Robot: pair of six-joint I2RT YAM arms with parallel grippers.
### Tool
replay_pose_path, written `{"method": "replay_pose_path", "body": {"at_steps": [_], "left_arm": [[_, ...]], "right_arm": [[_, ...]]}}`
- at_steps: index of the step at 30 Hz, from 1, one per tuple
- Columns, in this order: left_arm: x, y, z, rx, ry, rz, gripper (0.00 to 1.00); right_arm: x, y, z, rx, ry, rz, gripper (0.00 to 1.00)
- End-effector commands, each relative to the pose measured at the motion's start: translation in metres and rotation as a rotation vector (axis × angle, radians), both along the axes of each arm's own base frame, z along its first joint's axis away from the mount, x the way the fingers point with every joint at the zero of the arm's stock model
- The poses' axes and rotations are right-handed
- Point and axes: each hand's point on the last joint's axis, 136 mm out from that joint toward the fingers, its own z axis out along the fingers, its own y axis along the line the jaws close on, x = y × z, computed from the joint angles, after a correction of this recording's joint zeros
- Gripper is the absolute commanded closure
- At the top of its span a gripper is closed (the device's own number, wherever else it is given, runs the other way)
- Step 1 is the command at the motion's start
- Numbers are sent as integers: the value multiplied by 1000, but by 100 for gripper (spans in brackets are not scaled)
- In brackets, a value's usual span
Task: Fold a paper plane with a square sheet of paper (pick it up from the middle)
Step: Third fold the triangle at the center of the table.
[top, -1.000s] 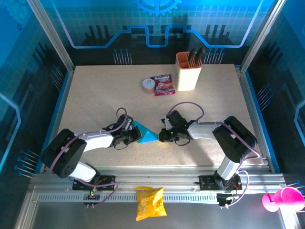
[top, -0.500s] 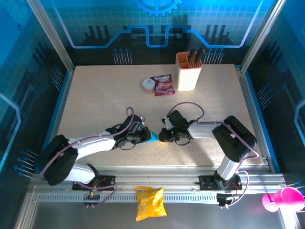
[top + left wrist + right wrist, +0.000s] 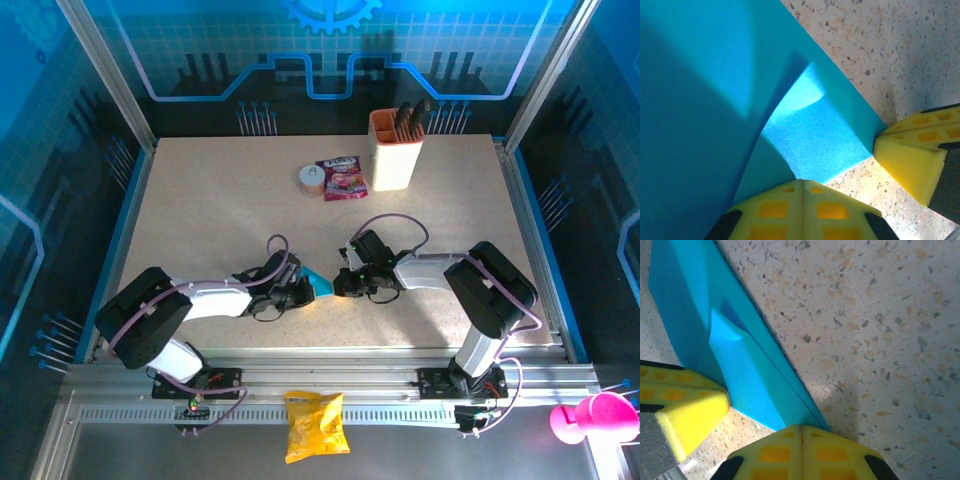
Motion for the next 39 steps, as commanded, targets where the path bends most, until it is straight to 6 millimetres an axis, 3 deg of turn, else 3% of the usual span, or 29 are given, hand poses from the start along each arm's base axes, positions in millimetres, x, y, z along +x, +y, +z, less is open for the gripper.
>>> {"method": "replay_pose_path", "body": {"at_steps": [1, 13, 19, 23, 27, 30, 33, 39], "left_arm": [[-11, 24, -21, 73, 36, 40, 100], [-18, 66, -25, 105, 35, 120, 100], [-21, 70, -27, 95, 39, 120, 100], [-20, 66, -32, 84, 49, 111, 100], [-23, 67, -37, 80, 61, 117, 100], [-25, 67, -39, 75, 67, 119, 100], [-26, 68, -40, 78, 70, 120, 100], [-27, 70, -38, 77, 66, 127, 100]], "right_arm": [[-56, -67, -71, -315, 226, -40, 100], [-60, -70, -77, -330, 245, -44, 100], [-54, -64, -69, -307, 232, -41, 100], [-39, -40, -38, -195, 179, -16, 100], [-19, -6, 23, -16, 63, 13, 100], [-15, 12, 49, 25, 8, 31, 100], [-17, 29, 54, 29, -13, 39, 100], [-8, 69, 38, 66, -15, 11, 100]]}}
